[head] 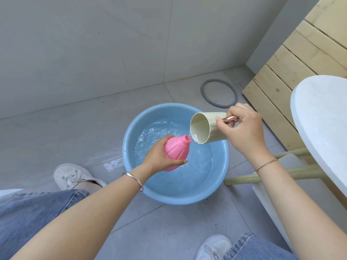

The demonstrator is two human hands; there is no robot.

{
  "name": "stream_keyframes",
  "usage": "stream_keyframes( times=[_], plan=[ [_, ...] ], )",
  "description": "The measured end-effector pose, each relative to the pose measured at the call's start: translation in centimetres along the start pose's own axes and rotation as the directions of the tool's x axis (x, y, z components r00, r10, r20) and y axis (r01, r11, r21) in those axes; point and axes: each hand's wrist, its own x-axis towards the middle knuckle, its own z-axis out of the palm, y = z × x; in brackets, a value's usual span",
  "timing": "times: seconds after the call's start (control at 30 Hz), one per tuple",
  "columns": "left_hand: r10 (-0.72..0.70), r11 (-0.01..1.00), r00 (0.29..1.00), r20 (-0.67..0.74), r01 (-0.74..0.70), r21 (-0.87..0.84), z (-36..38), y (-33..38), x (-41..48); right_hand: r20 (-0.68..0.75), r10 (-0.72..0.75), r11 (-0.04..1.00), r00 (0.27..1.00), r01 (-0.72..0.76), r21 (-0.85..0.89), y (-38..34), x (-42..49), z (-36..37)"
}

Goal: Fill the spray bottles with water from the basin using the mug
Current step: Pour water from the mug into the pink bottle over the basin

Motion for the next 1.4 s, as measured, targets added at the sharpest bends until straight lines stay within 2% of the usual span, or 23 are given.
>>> stream_keyframes(
  times=[0.47, 0.93, 1.03, 1.13, 1.2, 1.27, 1.33, 1.4],
  plan=[
    [0.004, 0.999, 1.000, -0.012, -0.004, -0.032, 0.1, 0.3, -0.4, -0.015, -0.195, 0.971, 0.981, 0.191, -0.145, -0.9, 0.1, 0.4],
    [0.005, 0.999, 0.999, -0.034, -0.006, -0.046, 0.0, 0.1, -0.8, -0.030, -0.288, 0.944, 0.957, 0.278, -0.179, -1.6, -0.1, 1.1],
    [0.009, 0.999, 0.999, -0.038, -0.011, -0.052, -0.2, 0.0, -0.9, -0.044, -0.185, 0.978, 0.982, 0.180, -0.109, -1.1, -0.1, 1.2],
    [0.007, 0.995, 0.999, -0.043, -0.011, -0.097, -0.5, -0.3, -1.0, -0.066, 0.091, 0.993, 0.994, -0.086, 0.077, 0.1, -0.5, 1.7],
    [-0.001, 0.990, 0.999, -0.045, -0.005, -0.143, -0.7, -0.7, -1.0, -0.030, 0.356, 0.897, 0.934, -0.333, 0.292, 1.3, -0.9, 2.6],
    [-0.014, 0.986, 0.999, -0.052, 0.005, -0.168, -1.0, -1.2, -1.0, 0.058, 0.553, 0.743, 0.831, -0.524, 0.416, 2.8, -1.9, 3.9],
    [-0.027, 0.984, 0.998, -0.056, 0.016, -0.178, -1.3, -1.8, -1.0, 0.119, 0.622, 0.694, 0.774, -0.615, 0.374, 4.5, -3.5, 5.5],
    [-0.022, 0.984, 0.998, -0.059, 0.011, -0.181, -1.5, -2.3, -1.0, 0.154, 0.630, 0.712, 0.761, -0.646, 0.277, 5.9, -5.5, 7.1]
  ],
)
